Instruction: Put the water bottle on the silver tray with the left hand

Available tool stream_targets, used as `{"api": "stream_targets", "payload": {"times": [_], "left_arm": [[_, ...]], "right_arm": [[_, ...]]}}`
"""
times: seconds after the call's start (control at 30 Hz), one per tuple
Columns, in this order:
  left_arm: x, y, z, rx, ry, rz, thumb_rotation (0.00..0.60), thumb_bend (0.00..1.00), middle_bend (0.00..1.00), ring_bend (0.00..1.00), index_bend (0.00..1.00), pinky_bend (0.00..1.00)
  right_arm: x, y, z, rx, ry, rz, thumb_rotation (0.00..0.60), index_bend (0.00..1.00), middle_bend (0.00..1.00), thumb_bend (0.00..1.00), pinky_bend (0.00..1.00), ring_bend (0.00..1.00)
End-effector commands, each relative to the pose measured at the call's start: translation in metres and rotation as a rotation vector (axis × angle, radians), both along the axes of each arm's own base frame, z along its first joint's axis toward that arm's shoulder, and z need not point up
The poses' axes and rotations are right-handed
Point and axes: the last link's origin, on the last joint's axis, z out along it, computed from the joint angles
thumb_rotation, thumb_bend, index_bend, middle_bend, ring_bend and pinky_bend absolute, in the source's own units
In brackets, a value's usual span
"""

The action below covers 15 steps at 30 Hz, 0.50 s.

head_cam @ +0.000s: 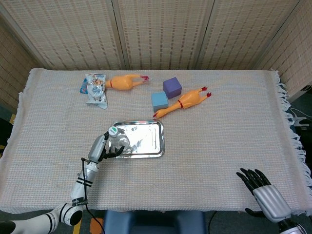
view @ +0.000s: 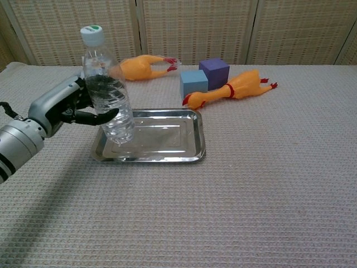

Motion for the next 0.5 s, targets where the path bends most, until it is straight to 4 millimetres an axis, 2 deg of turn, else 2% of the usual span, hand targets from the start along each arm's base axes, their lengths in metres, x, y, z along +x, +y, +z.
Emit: {"api": "stream_targets", "payload": {"times": [0.03, 0.3, 0.4, 0.5], "left_arm": [[0.004, 0.003, -0.014, -0.012, 0.039, -0.005, 0.600, 0.58, 0.40, 0.21, 0.33, 0.28], [0.008, 0.005, -0.033, 0.003, 0.089, -0.030, 0.600, 0.57, 0.38, 0.19, 0.31, 0.22], [0.003, 0.005, -0.035, 0.002, 0.119, -0.028, 0.600, 0.53, 0.29, 0.11, 0.19, 0.12], [0.002, 0.007, -0.035, -0.003, 0.116, -0.025, 0.600, 0.48, 0.12, 0.01, 0.02, 0.05]], "right_arm": [[-0.001, -0.001, 0.001, 0.001, -0.002, -0.004, 0.600, 0.00, 0.00, 0.00, 0.00, 0.00], [-0.003, -0.003, 0.001, 0.023, -0.015, -0.021, 0.600, 0.00, 0.00, 0.00, 0.00, 0.00], [-0.003, -0.003, 0.002, 0.022, -0.020, -0.020, 0.600, 0.00, 0.00, 0.00, 0.00, 0.00], [-0.003, -0.003, 0.001, 0.028, -0.017, -0.016, 0.600, 0.00, 0.00, 0.00, 0.00, 0.00]]}}
